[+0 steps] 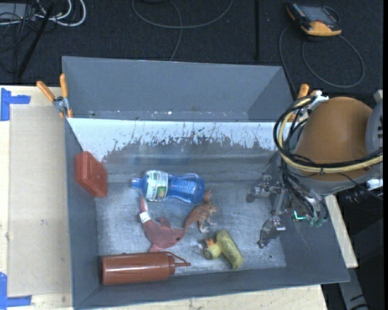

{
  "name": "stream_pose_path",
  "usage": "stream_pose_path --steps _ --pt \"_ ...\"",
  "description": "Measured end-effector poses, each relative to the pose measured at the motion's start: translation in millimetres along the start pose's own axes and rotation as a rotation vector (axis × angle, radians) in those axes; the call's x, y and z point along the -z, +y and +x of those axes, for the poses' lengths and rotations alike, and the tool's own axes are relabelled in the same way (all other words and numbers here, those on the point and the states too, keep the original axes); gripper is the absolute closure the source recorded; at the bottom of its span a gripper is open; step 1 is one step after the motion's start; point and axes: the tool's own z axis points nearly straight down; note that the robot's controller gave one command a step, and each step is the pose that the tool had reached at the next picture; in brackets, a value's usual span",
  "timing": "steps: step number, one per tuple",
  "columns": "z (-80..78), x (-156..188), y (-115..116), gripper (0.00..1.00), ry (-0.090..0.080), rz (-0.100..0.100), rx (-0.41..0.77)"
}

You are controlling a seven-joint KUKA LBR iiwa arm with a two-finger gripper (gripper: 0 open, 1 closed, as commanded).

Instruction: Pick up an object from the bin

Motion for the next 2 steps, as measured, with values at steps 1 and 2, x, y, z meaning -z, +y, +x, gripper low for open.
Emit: stream_pose_path --steps 1,2 --pt "-1.7 3.6 0.3 0.0 -0.008 0.001 0.002" --pt "12.3 -70.9 38.0 0.0 -0.006 0.002 0.055"
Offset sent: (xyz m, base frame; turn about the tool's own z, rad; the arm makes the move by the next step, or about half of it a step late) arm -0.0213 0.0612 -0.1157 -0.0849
